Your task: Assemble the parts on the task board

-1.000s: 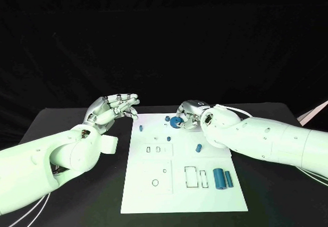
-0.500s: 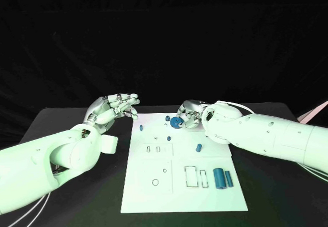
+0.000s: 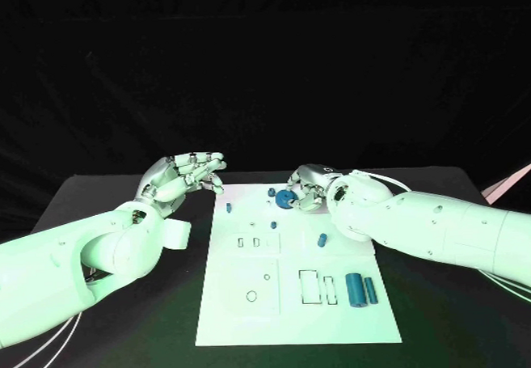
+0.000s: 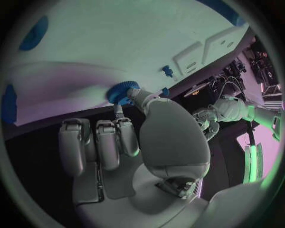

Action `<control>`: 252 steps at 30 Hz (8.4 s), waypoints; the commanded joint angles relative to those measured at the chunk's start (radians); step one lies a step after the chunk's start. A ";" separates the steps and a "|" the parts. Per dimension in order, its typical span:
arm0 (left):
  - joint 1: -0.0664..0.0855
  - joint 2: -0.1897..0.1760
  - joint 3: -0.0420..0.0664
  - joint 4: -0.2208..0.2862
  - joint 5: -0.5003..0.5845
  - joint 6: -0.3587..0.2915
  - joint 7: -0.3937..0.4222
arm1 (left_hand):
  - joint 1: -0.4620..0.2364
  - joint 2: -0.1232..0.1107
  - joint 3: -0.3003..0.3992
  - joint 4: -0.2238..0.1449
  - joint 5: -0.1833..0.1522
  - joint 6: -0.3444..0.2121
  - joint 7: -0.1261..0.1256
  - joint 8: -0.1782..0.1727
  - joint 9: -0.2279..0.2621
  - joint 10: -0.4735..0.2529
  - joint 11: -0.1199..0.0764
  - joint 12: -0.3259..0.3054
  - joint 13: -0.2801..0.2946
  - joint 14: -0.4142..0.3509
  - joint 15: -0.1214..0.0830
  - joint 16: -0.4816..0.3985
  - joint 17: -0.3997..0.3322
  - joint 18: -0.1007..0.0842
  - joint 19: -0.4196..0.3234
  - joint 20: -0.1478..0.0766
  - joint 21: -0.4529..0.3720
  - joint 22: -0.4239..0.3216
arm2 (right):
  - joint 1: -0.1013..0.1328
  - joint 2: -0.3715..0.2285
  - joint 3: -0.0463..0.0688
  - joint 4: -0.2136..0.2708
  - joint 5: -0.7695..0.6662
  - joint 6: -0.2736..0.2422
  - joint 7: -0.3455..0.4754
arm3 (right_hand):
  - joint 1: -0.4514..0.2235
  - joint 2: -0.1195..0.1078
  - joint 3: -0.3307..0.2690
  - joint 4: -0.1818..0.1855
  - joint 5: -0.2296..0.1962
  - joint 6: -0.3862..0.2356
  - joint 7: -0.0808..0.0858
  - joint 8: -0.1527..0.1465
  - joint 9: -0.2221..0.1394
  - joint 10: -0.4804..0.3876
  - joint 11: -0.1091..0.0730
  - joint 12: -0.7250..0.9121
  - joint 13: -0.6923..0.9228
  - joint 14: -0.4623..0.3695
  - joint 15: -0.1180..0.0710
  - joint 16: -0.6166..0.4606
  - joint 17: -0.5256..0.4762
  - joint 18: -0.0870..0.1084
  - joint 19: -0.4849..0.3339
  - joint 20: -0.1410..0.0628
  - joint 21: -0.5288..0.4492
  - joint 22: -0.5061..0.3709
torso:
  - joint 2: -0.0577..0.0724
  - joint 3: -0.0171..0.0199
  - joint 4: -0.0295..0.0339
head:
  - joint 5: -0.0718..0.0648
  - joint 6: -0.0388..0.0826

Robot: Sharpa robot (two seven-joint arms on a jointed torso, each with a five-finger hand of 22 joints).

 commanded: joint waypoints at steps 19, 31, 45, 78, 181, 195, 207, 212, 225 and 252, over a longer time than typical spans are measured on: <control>0.001 -0.001 0.001 -0.001 -0.001 0.003 0.000 | -0.021 0.001 0.070 -0.006 0.010 -0.001 0.004 0.009 0.019 0.005 0.003 -0.010 0.014 -0.009 -0.004 0.019 0.016 0.020 -0.019 -0.006 0.018 0.020 | 0.001 -0.045 -0.003 0.080 -0.021 -0.057 -0.026 | -0.042 -0.005 0.040 -0.004 0.013 0.097 -0.005 0.079 0.021 0.030 -0.011 0.020 0.159 0.091 -0.008 0.016 0.231 -0.030 0.085 -0.008 0.024 0.236 | -0.001 0.0007 -0.0015 | 0.001 0.001; 0.001 -0.001 0.001 -0.001 -0.001 0.004 0.000 | -0.020 0.001 0.071 -0.006 0.010 -0.001 0.004 0.009 0.020 0.005 0.003 -0.010 0.014 -0.009 -0.004 0.020 0.016 0.020 -0.019 -0.006 0.019 0.021 | 0.012 -0.076 -0.002 0.170 -0.085 -0.115 -0.041 | -0.045 -0.008 0.039 -0.005 0.012 0.097 -0.006 0.080 0.022 0.032 -0.012 0.021 0.161 0.091 -0.009 0.016 0.233 -0.031 0.088 -0.009 0.029 0.240 | 0.000 0.0011 -0.0005 | -0.002 0.005; 0.001 0.002 0.001 -0.003 -0.001 0.006 0.000 | -0.019 0.000 0.072 -0.008 0.010 -0.001 0.004 0.009 0.020 0.005 0.002 -0.009 0.014 -0.009 -0.004 0.021 0.016 0.021 -0.020 -0.006 0.021 0.022 | 0.004 -0.029 -0.002 0.170 -0.104 -0.130 -0.036 | -0.046 -0.009 0.039 -0.005 0.011 0.096 -0.006 0.080 0.022 0.032 -0.013 0.020 0.161 0.091 -0.009 0.016 0.232 -0.032 0.089 -0.009 0.030 0.241 | 0.002 -0.0005 0.0027 | -0.001 0.006; 0.001 0.003 0.001 -0.003 -0.001 0.008 -0.003 | -0.019 0.000 0.072 -0.008 0.010 -0.001 0.004 0.009 0.020 0.005 0.002 -0.009 0.014 -0.009 -0.004 0.021 0.016 0.021 -0.020 -0.006 0.021 0.022 | -0.028 0.038 -0.003 0.040 -0.107 -0.114 -0.034 | -0.054 -0.013 0.039 -0.006 0.010 0.082 -0.003 0.073 0.022 0.026 -0.011 0.014 0.154 0.090 -0.009 0.015 0.228 -0.030 0.085 -0.010 0.025 0.237 | 0.000 0.0014 -0.0007 | 0.007 0.000; 0.000 -0.004 0.000 -0.020 -0.010 0.047 0.012 | -0.035 -0.005 0.061 -0.035 0.009 -0.017 0.007 0.008 0.038 -0.008 0.015 -0.005 0.016 -0.092 0.027 -0.124 -0.061 0.020 -0.176 0.039 -0.134 -0.080 | -0.033 -0.298 0.000 -0.005 0.309 0.034 0.373 | 0.013 -0.051 -0.061 -0.071 -0.004 -0.054 0.026 -0.027 0.000 -0.107 0.016 -0.114 0.023 0.075 0.013 -0.012 0.176 0.010 -0.010 0.009 -0.132 0.127 | -0.018 0.0110 -0.0263 | -0.004 -0.002; 0.000 -0.006 0.000 -0.020 -0.010 0.044 0.010 | -0.035 -0.003 0.062 -0.035 0.009 -0.016 0.008 0.009 0.038 -0.008 0.015 -0.004 0.016 -0.090 0.027 -0.126 -0.062 0.020 -0.176 0.040 -0.136 -0.081 | -0.051 -0.265 0.000 -0.027 0.308 0.030 0.351 | 0.000 -0.036 -0.064 -0.052 -0.006 -0.009 0.026 -0.004 0.009 -0.083 0.016 -0.092 0.044 0.077 0.014 -0.009 0.184 0.003 0.009 0.010 -0.108 0.146 | -0.019 0.0129 -0.0288 | 0.003 -0.007; 0.000 -0.006 0.000 -0.021 -0.010 0.043 0.009 | -0.035 -0.002 0.062 -0.035 0.009 -0.016 0.009 0.009 0.038 -0.008 0.015 -0.004 0.016 -0.090 0.027 -0.126 -0.062 0.020 -0.175 0.040 -0.137 -0.082 | -0.055 -0.243 0.000 -0.036 0.308 0.010 0.337 | -0.013 -0.012 -0.041 -0.033 -0.009 0.039 0.017 0.021 0.014 -0.061 0.008 -0.073 0.064 0.079 0.008 -0.006 0.191 -0.002 0.024 0.005 -0.088 0.162 | -0.019 0.0132 -0.0297 | 0.006 -0.008; 0.000 -0.005 0.000 -0.021 -0.010 0.043 0.008 | -0.035 -0.002 0.062 -0.035 0.009 -0.016 0.009 0.009 0.038 -0.008 0.015 -0.004 0.016 -0.090 0.027 -0.126 -0.062 0.020 -0.175 0.040 -0.137 -0.082 | -0.056 -0.238 0.000 -0.038 0.308 0.004 0.335 | -0.016 -0.008 -0.037 -0.029 -0.013 0.044 0.016 0.023 0.015 -0.057 0.006 -0.070 0.066 0.080 0.006 -0.006 0.192 -0.003 0.026 0.004 -0.084 0.165 | -0.020 0.0136 -0.0294 | 0.006 -0.008; 0.000 -0.006 0.000 -0.022 -0.010 0.044 0.005 | -0.035 -0.002 0.062 -0.035 0.009 -0.016 0.009 0.009 0.038 -0.008 0.015 -0.004 0.016 -0.090 0.027 -0.126 -0.062 0.020 -0.175 0.040 -0.137 -0.082 | -0.056 -0.232 0.000 -0.046 0.308 -0.004 0.326 | -0.019 0.009 -0.021 -0.023 -0.020 0.066 0.008 0.037 0.018 -0.051 0.000 -0.066 0.071 0.081 0.000 -0.005 0.194 -0.004 0.030 -0.001 -0.079 0.170 | -0.020 0.0140 -0.0302 | 0.006 -0.008; 0.000 -0.008 0.000 -0.022 -0.010 0.042 0.002 | -0.034 0.000 0.064 -0.036 0.009 -0.016 0.011 0.009 0.039 -0.008 0.016 -0.004 0.016 -0.086 0.028 -0.130 -0.064 0.021 -0.172 0.040 -0.140 -0.085 | -0.056 -0.229 0.000 -0.039 0.283 -0.048 0.300 | -0.006 0.058 0.038 -0.047 -0.096 0.123 -0.029 0.126 0.056 -0.023 -0.032 -0.048 0.094 0.083 -0.027 -0.002 0.201 -0.010 0.043 -0.027 -0.059 0.189 | -0.020 0.0143 -0.0291 | 0.006 -0.012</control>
